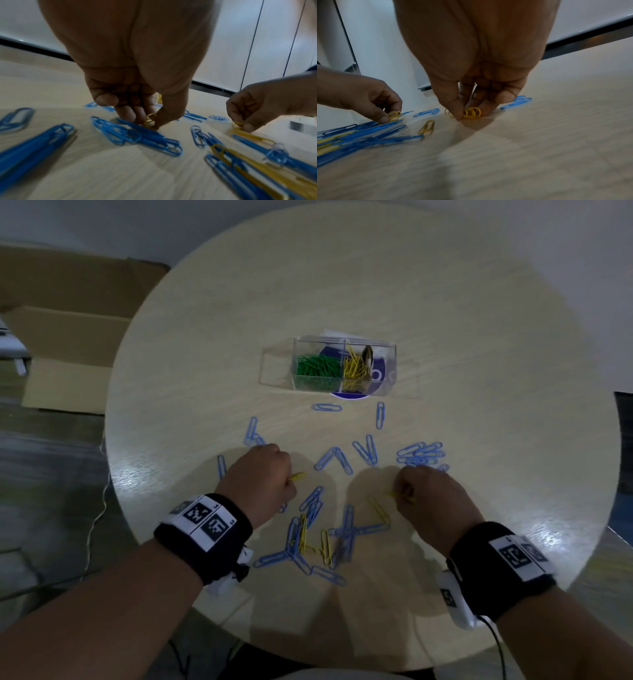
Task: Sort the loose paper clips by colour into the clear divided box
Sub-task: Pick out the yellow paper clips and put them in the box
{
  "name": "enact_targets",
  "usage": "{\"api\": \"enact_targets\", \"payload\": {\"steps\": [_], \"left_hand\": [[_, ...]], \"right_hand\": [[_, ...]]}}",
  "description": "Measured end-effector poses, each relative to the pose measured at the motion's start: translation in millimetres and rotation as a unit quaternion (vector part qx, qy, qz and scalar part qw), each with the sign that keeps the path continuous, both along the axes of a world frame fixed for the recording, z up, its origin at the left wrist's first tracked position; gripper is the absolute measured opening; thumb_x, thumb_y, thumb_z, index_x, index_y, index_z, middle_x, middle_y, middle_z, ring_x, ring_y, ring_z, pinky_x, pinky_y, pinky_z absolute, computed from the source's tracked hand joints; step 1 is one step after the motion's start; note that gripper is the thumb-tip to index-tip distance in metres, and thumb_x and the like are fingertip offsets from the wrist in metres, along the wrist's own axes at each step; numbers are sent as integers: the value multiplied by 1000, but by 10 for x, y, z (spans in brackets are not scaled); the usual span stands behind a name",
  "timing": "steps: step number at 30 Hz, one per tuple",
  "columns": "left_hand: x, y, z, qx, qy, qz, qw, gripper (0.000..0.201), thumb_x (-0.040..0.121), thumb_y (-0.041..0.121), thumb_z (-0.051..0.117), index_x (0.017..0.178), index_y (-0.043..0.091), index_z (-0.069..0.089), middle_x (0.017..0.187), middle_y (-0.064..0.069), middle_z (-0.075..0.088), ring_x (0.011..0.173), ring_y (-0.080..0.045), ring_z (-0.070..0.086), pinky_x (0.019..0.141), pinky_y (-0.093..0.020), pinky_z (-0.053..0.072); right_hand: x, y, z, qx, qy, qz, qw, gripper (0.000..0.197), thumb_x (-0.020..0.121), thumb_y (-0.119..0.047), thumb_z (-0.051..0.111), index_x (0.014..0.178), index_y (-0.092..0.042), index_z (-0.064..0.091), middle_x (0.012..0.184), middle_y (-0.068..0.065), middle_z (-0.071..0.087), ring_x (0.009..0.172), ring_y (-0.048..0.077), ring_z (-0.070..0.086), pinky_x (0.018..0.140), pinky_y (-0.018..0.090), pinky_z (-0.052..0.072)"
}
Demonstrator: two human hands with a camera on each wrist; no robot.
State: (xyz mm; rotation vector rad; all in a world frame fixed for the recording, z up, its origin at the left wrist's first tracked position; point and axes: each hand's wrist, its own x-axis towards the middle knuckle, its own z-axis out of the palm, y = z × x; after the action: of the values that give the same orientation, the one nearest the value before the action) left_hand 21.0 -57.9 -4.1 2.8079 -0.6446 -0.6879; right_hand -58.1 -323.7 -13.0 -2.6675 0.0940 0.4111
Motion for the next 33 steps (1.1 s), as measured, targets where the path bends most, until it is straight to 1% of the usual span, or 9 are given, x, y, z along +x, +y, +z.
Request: {"api": "enact_targets", "payload": {"steps": [5, 10, 14, 16, 21, 24, 28, 31, 33], "left_hand": [[40, -23, 117, -15, 29, 28, 999, 11, 83, 21, 62, 80, 14, 55, 78, -7, 56, 73, -27, 53, 67, -38, 45], [374, -210, 343, -210, -4, 150, 966, 16, 74, 13, 72, 88, 18, 68, 73, 5, 66, 72, -14, 63, 71, -26, 48], [815, -602, 487, -311, -44, 215, 925, 14, 76, 13, 74, 88, 19, 70, 68, 12, 63, 64, -4, 59, 66, -14, 45], [995, -802, 511, -335, -62, 230, 912, 13, 77, 12, 73, 88, 18, 70, 67, 14, 61, 61, 3, 55, 62, -7, 42], [1182, -1090, 371, -316, -28, 242, 917, 34, 84, 21, 71, 116, 12, 64, 89, -2, 69, 82, -15, 63, 83, -27, 50], [1151, -1008, 318, -330, -51, 265, 904, 45, 92, 26, 62, 134, 15, 52, 98, 3, 63, 90, -17, 64, 85, -28, 48], [1008, -679, 304, -345, -70, 295, 888, 33, 94, 28, 57, 127, 26, 56, 98, 6, 61, 84, -14, 65, 78, -29, 51], [858, -410, 280, -339, -71, 296, 890, 27, 94, 26, 58, 120, 28, 59, 94, 7, 62, 79, -13, 66, 77, -33, 54], [725, -236, 265, -331, -58, 305, 891, 25, 94, 27, 58, 119, 29, 59, 95, 8, 62, 80, -11, 65, 79, -34, 54]], "right_hand": [[-19, 21, 54, 1, -18, -32, 999, 11, 75, -18, 65, 84, -24, 63, 85, 1, 69, 83, 28, 63, 66, 29, 42], [253, -107, 259, 81, -66, -126, 987, 13, 73, -20, 70, 80, -28, 63, 74, -6, 67, 70, 16, 64, 66, 35, 52], [586, -188, 481, 143, -105, -179, 968, 14, 74, -16, 73, 78, -25, 64, 70, -9, 67, 59, -1, 58, 55, 10, 41], [746, -208, 538, 167, -111, -192, 961, 12, 76, -19, 73, 79, -24, 64, 73, -10, 68, 60, -3, 57, 54, 7, 38], [1066, -178, 565, 207, -122, -201, 950, 16, 77, -20, 74, 87, -24, 63, 73, -6, 69, 62, 4, 60, 55, 12, 40], [1258, -76, 554, 218, -131, -194, 948, 15, 77, -17, 71, 87, -24, 63, 71, -4, 67, 63, 6, 60, 54, 14, 40], [1562, 108, 543, 220, -124, -187, 949, 11, 78, -13, 66, 87, -19, 65, 70, -6, 64, 61, 0, 56, 50, 6, 36], [1705, 213, 490, 205, -92, -171, 959, 12, 82, -20, 66, 93, -21, 69, 87, -2, 71, 78, 11, 64, 68, 21, 51], [1683, 206, 491, 175, -106, -175, 963, 14, 84, -22, 65, 97, -22, 71, 92, -2, 71, 82, 9, 62, 71, 19, 45]]}}
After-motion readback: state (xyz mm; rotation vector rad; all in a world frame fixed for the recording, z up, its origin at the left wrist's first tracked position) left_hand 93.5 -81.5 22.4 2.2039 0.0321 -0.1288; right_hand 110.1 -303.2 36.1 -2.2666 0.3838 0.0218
